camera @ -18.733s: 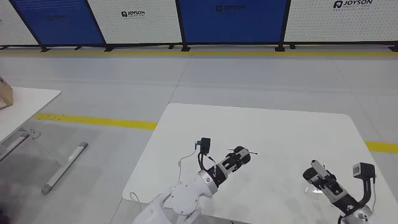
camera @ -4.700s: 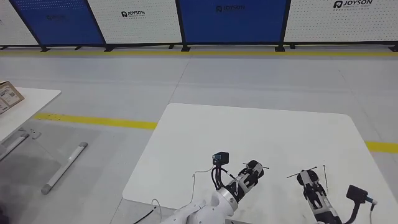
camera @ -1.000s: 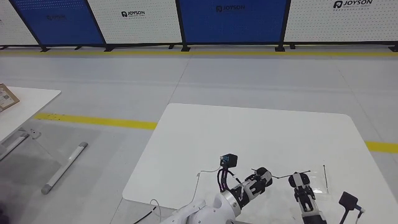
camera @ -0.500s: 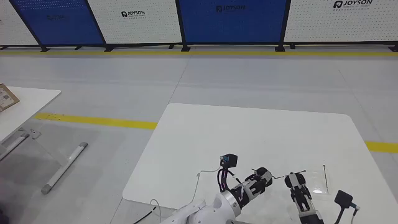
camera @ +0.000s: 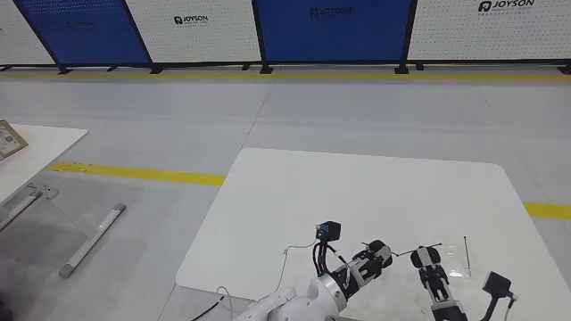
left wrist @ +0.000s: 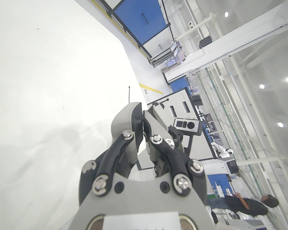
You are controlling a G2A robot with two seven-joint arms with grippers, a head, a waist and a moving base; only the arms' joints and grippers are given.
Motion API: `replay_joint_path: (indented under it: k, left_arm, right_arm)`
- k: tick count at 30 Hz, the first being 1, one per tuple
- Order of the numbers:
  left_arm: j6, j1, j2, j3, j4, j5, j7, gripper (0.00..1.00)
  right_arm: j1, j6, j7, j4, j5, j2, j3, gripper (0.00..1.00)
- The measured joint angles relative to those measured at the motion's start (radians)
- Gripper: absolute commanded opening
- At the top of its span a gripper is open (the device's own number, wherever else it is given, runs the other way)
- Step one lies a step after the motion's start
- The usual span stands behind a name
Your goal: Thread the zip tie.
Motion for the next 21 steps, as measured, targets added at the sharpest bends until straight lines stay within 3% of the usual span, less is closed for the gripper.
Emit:
replay_joint_path:
  k: [21]
  left_arm:
    - [-0.004, 0.006, -0.008, 0.0, 0.008, 0.004, 0.025, 0.0]
  right_arm:
    - [0.005, 0.0, 0.005, -0.003, 0.028, 0.004, -0.003, 0.0]
